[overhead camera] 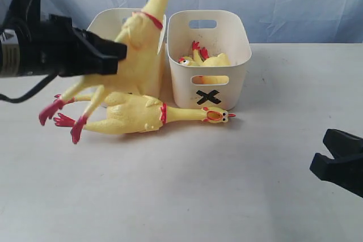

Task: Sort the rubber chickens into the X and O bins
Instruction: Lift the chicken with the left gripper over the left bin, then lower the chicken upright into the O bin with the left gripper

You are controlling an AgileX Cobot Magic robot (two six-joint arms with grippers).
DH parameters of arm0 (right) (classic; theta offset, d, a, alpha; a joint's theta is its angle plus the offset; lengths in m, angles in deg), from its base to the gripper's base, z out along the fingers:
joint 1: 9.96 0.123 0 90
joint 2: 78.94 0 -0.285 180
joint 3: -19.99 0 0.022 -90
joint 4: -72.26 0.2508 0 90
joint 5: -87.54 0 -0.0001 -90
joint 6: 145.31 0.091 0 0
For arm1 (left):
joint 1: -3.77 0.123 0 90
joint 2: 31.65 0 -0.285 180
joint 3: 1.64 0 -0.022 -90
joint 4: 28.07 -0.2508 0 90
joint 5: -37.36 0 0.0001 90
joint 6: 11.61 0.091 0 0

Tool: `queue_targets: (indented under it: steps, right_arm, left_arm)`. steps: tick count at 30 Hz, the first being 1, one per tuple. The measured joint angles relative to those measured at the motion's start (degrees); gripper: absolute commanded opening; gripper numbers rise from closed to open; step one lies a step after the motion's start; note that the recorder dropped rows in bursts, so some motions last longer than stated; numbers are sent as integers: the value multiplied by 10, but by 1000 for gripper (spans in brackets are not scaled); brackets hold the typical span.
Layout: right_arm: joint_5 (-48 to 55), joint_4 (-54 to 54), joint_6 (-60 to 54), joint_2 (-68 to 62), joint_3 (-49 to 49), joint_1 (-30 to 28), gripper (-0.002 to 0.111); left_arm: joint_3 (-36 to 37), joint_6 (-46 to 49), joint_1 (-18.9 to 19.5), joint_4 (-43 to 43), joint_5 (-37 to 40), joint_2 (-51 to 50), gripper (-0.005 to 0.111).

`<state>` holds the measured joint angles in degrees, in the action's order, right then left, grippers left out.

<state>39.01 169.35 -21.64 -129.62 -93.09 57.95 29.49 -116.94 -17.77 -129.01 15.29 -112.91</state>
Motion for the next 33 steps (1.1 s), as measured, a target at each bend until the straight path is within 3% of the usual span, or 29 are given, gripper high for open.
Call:
queue_targets:
  steps: [9, 18, 23, 33]
  right_arm:
    - [0, 0, 0, 0, 0, 0, -1]
    - [17, -2, 0, 0, 0, 0, -1]
    - [19, -4, 0, 0, 0, 0, -1]
    - [20, -4, 0, 0, 0, 0, -1]
  left_arm:
    - [-103, 6, 73, 1, 23, -32, 0]
    - [-207, 6, 152, 1, -69, -133, 0]
    - [-255, -2, 163, 0, -105, -181, 0]
    - [-321, -4, 163, -1, -72, -239, 0]
